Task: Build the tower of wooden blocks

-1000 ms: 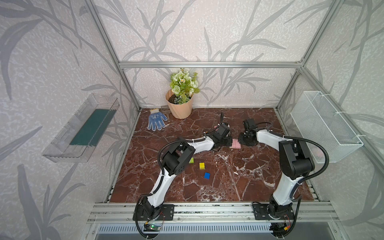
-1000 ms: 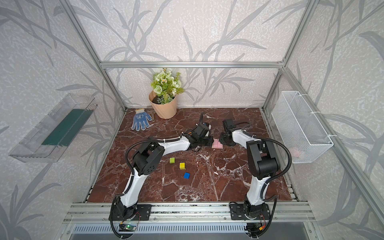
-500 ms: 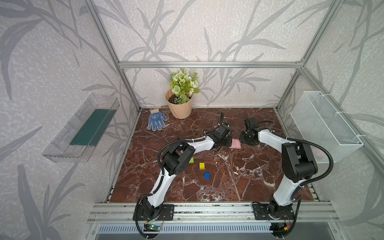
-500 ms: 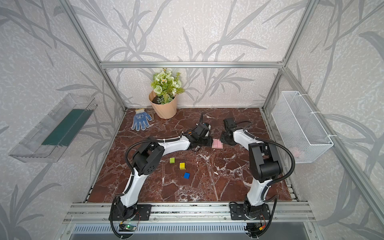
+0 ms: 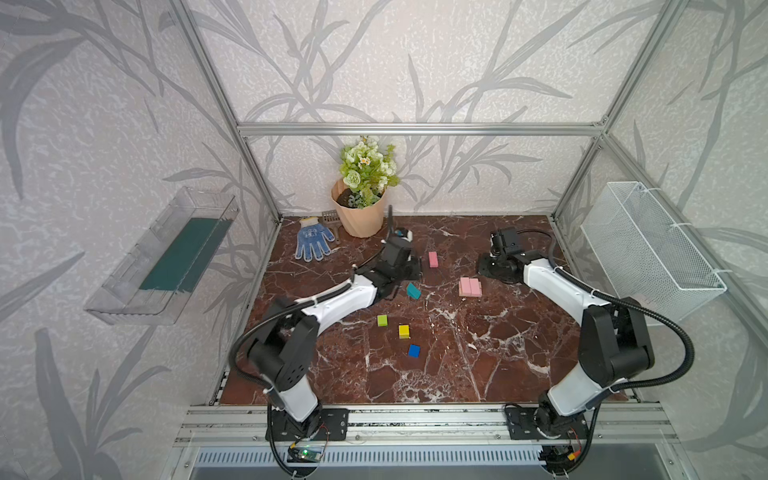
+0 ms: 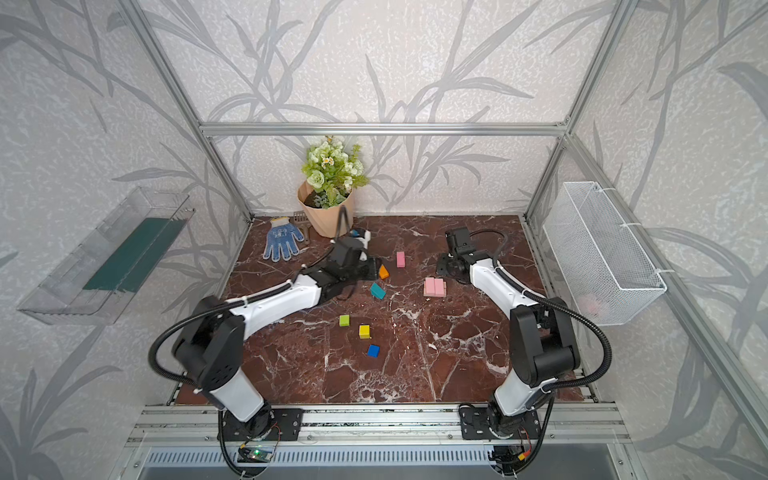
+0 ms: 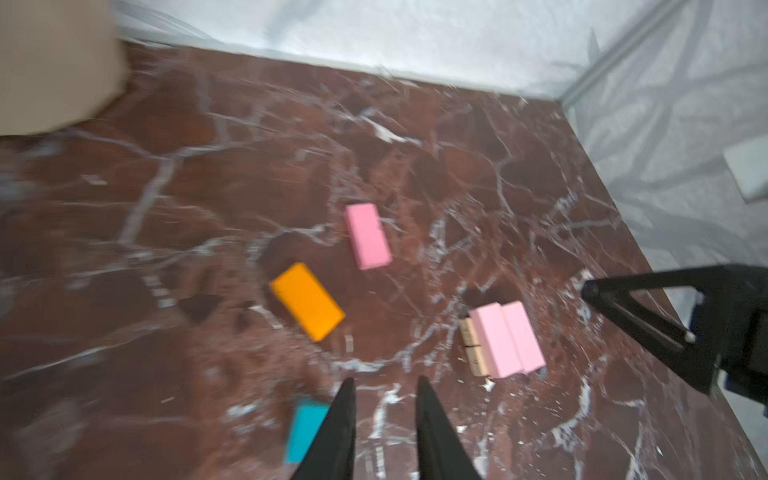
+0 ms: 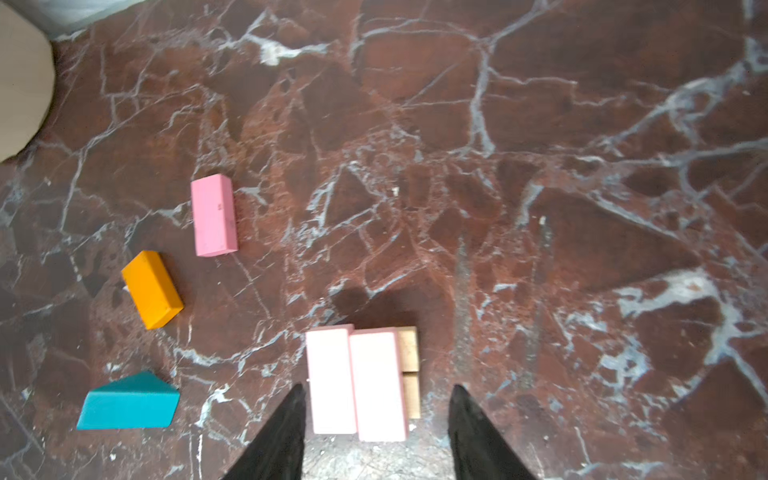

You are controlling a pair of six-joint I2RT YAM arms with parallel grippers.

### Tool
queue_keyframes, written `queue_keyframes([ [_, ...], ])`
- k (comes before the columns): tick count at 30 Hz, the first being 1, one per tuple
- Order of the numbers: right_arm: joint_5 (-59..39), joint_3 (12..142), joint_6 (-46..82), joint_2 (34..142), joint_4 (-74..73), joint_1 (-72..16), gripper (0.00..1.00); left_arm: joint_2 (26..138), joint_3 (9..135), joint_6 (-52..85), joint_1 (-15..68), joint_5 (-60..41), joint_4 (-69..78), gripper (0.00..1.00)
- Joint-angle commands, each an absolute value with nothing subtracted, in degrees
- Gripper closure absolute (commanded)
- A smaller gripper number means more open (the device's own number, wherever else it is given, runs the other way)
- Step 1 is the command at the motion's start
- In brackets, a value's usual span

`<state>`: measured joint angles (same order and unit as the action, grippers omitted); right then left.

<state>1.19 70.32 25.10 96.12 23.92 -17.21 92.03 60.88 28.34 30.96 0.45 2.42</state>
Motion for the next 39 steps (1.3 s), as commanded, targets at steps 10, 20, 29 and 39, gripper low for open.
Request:
queue_keyframes([
  [10,2.9,110.7,16.6,126.5,42.5,-27.2,0.43,81.2,36.7,27.3,12.3,7.0,9.6,0.67],
  [20,5.4,131.6,14.7,142.5,55.1,-28.2,0.44,80.3,37.1,24.5,11.2,8.8,8.8,0.6],
  [29,9.2,133.4,14.9,145.5,57.0,-28.5,0.44,78.3,33.9,21.9,10.3,6.9,13.3,0.51],
  [39,10.2,130.1,18.1,145.0,56.4,-25.1,0.46,78.3,33.3,22.4,9.6,5.9,14.1,0.48],
])
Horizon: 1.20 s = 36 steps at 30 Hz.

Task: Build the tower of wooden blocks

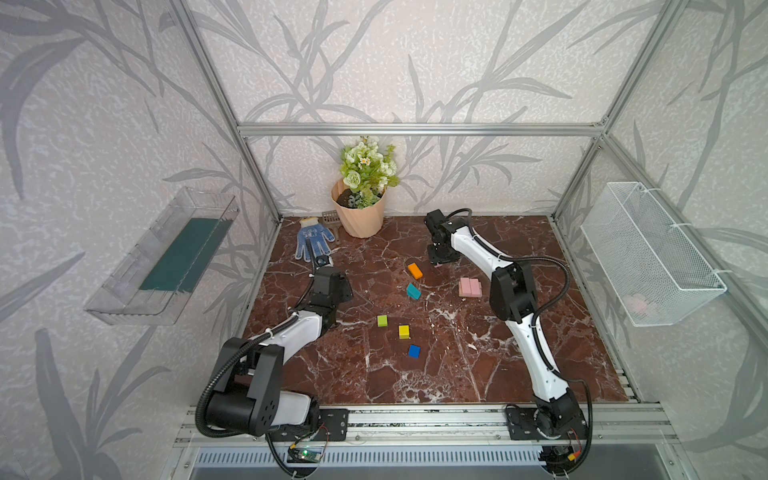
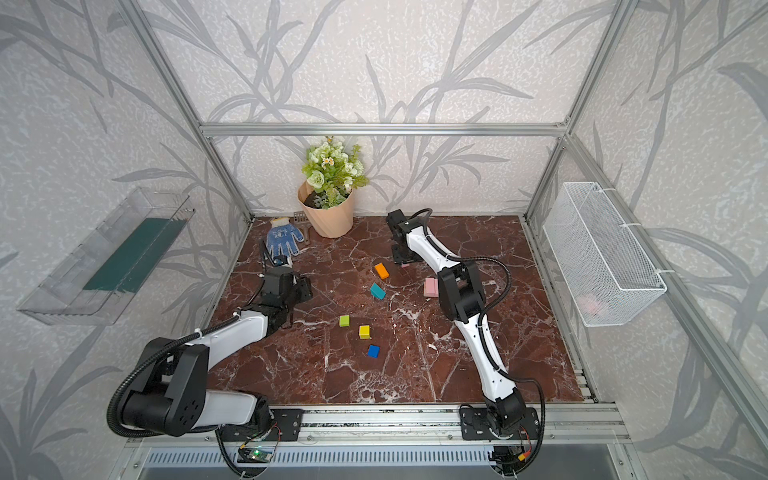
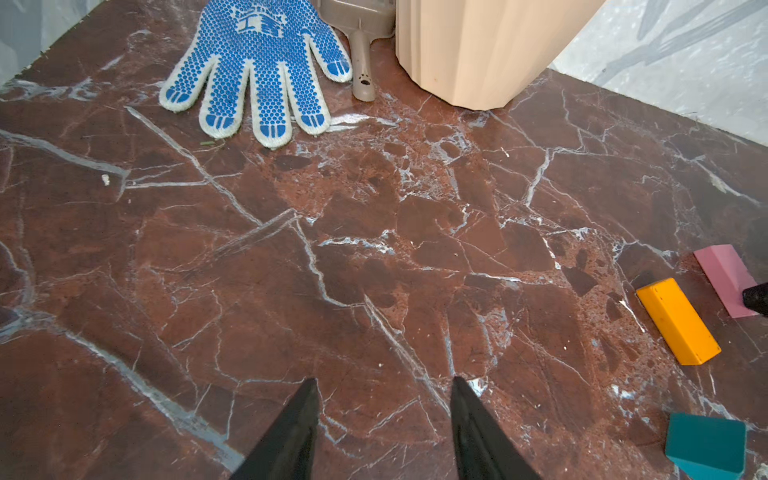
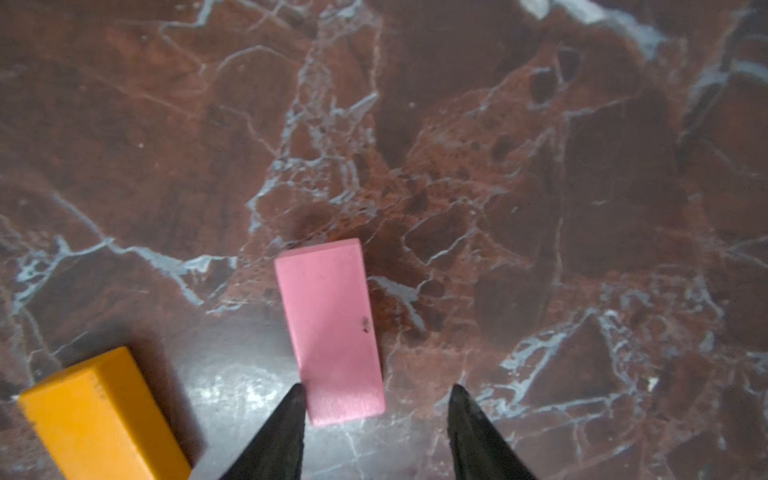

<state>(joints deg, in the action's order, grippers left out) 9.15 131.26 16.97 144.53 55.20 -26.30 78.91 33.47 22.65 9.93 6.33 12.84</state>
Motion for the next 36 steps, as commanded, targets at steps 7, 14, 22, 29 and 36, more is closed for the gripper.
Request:
queue_keyframes([
  [7,10.2,126.4,18.9,142.0,53.5,-24.2,0.46,78.6,33.4,22.6,9.4,5.7,14.2,0.48],
  [14,5.1,126.9,20.4,142.4,52.2,-24.3,0.44,78.5,33.3,22.7,9.3,5.4,14.3,0.48],
  [22,2.5,129.6,24.9,145.1,51.7,-25.5,0.42,78.3,33.0,22.7,9.2,5.2,14.6,0.48],
  [29,4.1,136.7,28.2,150.1,54.2,-25.7,0.4,77.9,32.5,22.7,9.3,5.2,15.0,0.48],
  [36,5.2,143.8,28.3,154.5,56.7,-25.7,0.37,78.0,32.5,22.7,9.1,5.0,15.2,0.48],
])
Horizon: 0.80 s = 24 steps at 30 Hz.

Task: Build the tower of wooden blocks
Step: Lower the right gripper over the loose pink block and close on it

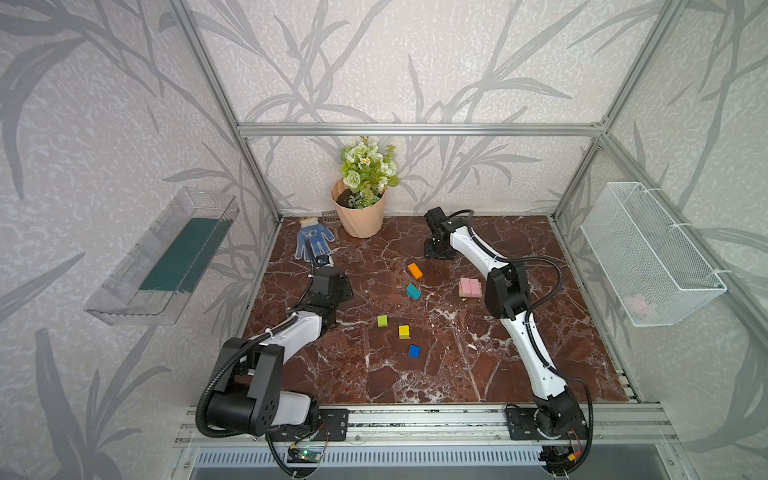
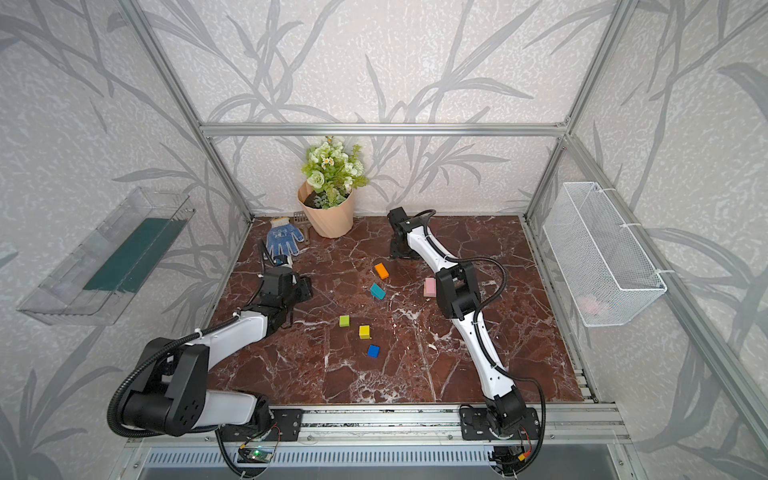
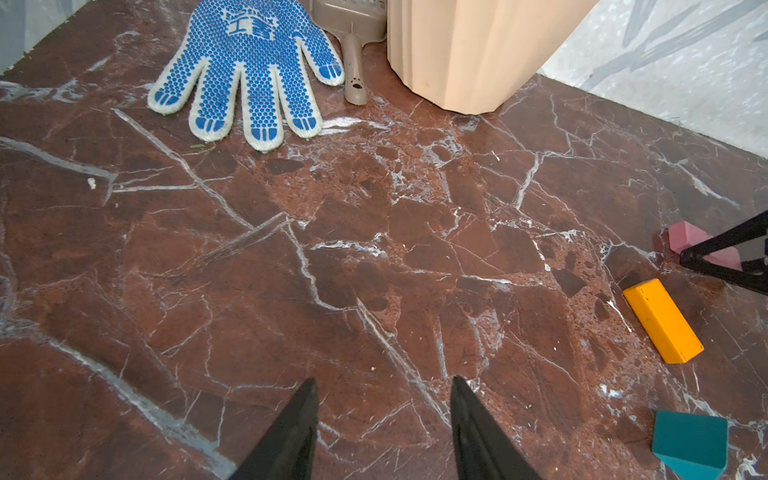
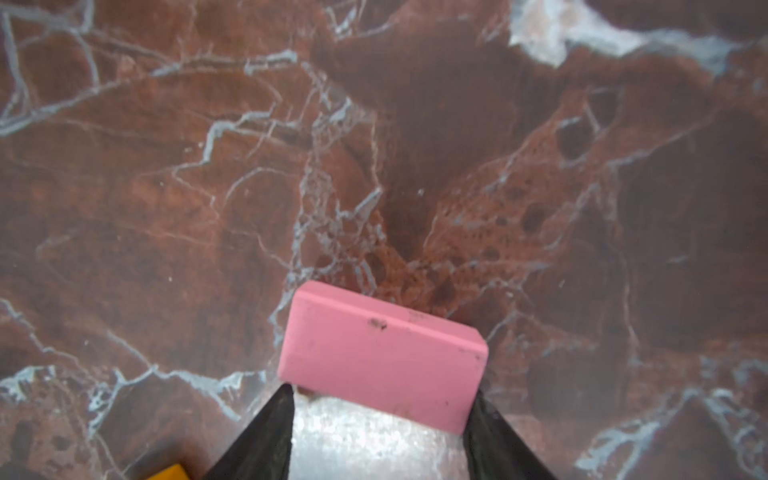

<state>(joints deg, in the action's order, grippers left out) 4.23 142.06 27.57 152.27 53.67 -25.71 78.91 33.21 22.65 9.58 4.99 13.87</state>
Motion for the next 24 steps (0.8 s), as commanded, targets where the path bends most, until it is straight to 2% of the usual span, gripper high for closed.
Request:
queue_keyframes([
  [1,5.4,144.1,28.4,154.8,56.4,-25.6,0.36,78.0,32.5,22.7,9.1,4.9,15.2,0.48],
  [12,9.7,147.4,28.6,157.5,54.2,-26.9,0.26,78.5,32.9,22.8,9.1,4.8,14.9,0.48],
  [18,12.4,151.2,31.3,160.1,55.4,-27.2,0.25,78.4,32.9,22.8,9.1,4.6,15.1,0.48],
  [24,10.5,152.3,31.6,160.7,53.7,-27.5,0.25,78.4,32.9,22.8,9.1,4.5,15.1,0.48],
])
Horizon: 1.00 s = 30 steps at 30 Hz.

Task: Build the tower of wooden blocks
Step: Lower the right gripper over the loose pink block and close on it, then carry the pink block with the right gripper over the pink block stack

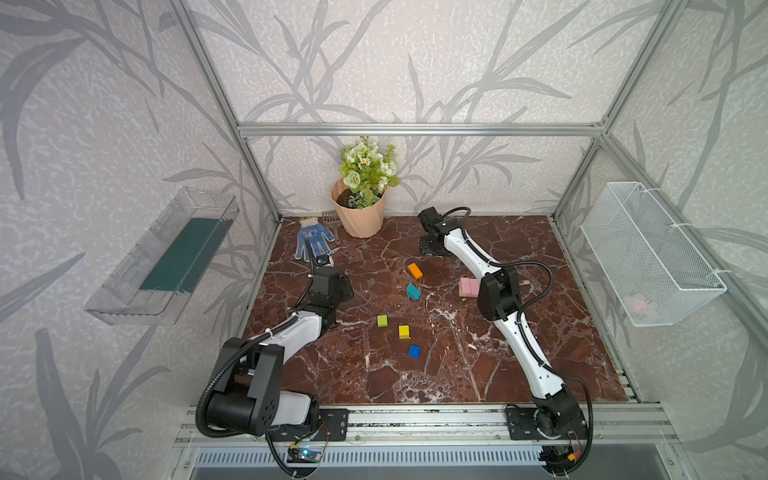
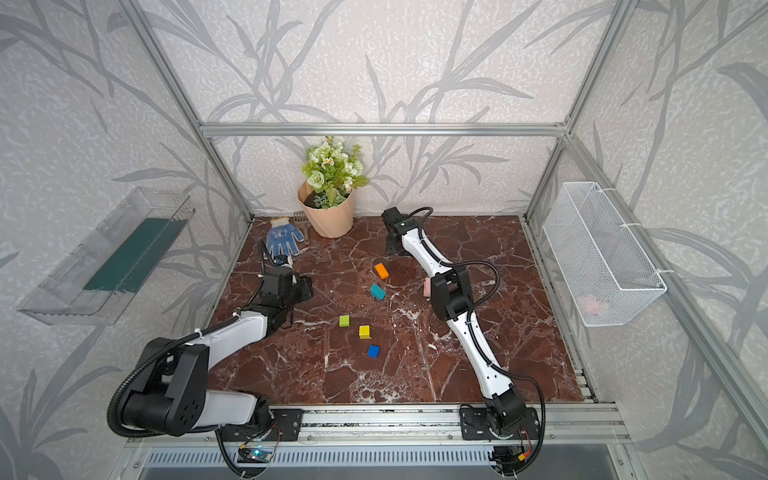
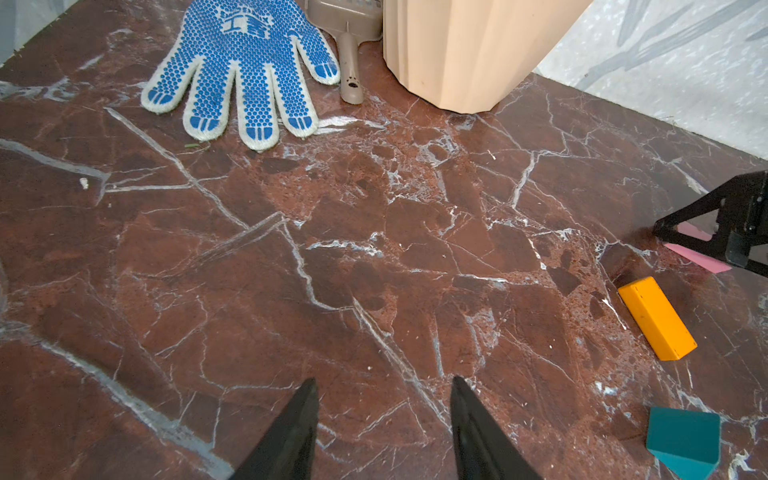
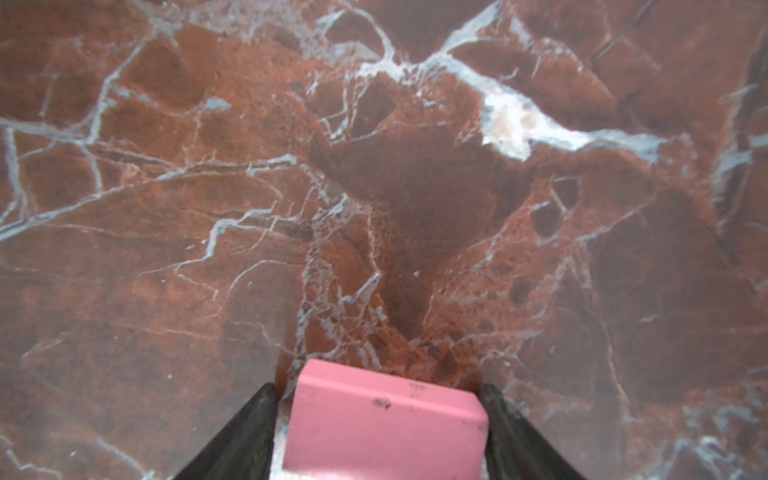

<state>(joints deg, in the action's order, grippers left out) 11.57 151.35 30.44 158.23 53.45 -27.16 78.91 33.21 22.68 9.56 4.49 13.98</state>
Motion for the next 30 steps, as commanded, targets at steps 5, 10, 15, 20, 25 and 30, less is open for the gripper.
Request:
queue_keyframes([
  [5,10.3,153.4,31.1,161.4,54.0,-27.6,0.28,78.3,32.7,22.8,9.1,4.5,15.3,0.48],
  [10,10.9,152.8,31.0,161.0,55.1,-27.7,0.36,78.3,32.7,22.8,9.0,4.4,15.3,0.48],
  [15,10.9,150.3,30.9,159.2,54.8,-27.7,0.44,78.3,32.8,22.8,9.0,4.4,15.3,0.48],
  [20,11.1,148.3,30.1,156.8,54.7,-28.3,0.48,78.3,32.7,22.8,9.0,4.5,15.4,0.48],
  [25,10.6,147.5,29.5,153.2,56.9,-28.3,0.51,78.5,32.9,22.8,9.0,4.4,15.3,0.48],
  [30,10.4,144.1,27.5,147.0,59.4,-28.5,0.58,78.5,32.1,20.9,9.0,0.7,17.1,0.49],
])
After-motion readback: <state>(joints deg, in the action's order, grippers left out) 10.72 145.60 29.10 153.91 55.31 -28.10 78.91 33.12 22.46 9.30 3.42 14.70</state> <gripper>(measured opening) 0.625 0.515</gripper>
